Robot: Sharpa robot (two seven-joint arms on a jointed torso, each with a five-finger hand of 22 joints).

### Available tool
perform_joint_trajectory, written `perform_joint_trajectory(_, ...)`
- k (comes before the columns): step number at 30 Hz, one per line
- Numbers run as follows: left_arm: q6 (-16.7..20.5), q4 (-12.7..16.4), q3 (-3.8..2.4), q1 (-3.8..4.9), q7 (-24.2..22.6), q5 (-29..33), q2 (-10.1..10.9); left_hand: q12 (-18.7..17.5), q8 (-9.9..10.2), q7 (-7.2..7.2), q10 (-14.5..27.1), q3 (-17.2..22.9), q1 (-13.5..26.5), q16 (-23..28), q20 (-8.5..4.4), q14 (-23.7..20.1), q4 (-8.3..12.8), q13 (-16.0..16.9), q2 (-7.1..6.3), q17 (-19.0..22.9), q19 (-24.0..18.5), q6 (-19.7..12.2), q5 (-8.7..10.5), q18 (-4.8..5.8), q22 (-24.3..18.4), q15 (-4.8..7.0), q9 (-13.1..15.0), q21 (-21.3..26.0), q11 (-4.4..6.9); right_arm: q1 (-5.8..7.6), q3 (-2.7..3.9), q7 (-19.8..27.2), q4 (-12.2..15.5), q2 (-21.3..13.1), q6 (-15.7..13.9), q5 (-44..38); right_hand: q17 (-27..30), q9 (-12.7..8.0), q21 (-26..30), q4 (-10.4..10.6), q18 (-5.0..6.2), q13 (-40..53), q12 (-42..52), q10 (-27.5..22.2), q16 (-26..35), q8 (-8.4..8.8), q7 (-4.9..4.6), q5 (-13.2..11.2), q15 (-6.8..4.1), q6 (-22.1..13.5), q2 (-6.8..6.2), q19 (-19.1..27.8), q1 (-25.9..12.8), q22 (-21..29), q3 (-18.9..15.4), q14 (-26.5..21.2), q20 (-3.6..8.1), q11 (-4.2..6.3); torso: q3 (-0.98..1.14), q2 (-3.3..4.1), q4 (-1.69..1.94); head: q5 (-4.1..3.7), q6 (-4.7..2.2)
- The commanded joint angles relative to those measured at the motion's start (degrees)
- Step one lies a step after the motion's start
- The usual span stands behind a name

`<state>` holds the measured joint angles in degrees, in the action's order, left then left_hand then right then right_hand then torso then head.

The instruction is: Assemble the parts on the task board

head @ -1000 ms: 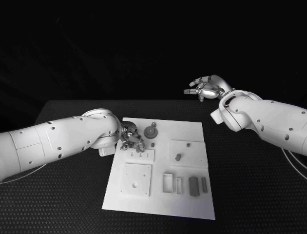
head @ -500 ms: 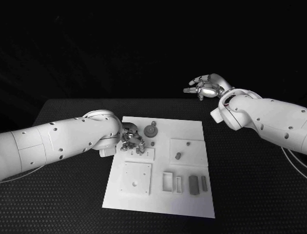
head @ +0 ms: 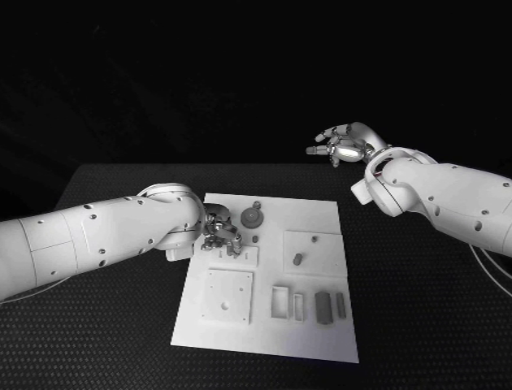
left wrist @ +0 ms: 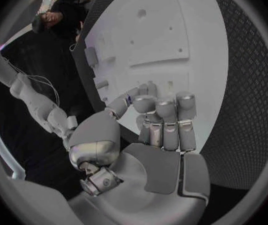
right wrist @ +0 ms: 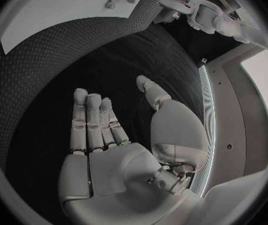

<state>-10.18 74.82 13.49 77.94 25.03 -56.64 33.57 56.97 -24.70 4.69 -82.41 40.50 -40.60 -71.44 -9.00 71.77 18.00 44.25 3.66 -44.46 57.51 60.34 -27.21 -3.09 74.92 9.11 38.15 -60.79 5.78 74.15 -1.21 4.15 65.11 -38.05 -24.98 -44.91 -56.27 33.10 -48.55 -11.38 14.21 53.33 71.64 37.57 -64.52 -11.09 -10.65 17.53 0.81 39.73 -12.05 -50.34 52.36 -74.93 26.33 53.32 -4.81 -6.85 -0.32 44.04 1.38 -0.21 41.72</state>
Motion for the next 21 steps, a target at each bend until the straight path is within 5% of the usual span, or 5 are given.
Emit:
perform_joint_trajectory(1,-0.7,0.4,-0.01,-0.04,-0.5,-2.0,0.0,0.2,-0.5,-5.91,1.3,2.0,0.1,-0.3,-6.49,1.7,-1.8,-0.1,0.27,0.1,0.2,10.1,0.50,-0.52,0.8,2.05,0.2,-0.2,1.77,0.00,0.03,0.6,0.0,0.0,0.8,0.0,0.1,-0.1,0.4,-0.1,0.79,-0.2,0.4,-0.4,-0.4,-0.36,-2.32,0.5,-0.06,0.2,0.58,0.0,0.0,-0.5,-0.2,-0.5,-0.33,0.04,0.00,0.02,0.00,0.00,0.05)
perform_joint_trajectory(21,-1.9,0.9,-0.01,-0.15,-0.1,-6.7,-0.2,1.7,-2.0,-6.38,1.1,2.0,0.2,-1.6,-6.40,2.1,-2.6,-0.3,0.64,0.6,0.3,11.4,3.23,-0.54,0.8,1.32,0.6,-0.4,2.14,0.00,0.03,0.5,0.0,0.1,1.1,-0.1,0.9,-0.6,0.7,-0.6,0.78,-1.3,1.2,-0.7,-0.9,-0.57,-2.36,2.4,-0.01,0.2,1.08,-0.1,0.3,-0.8,-0.4,-0.7,-0.44,0.00,0.03,0.02,0.00,0.45,0.03)
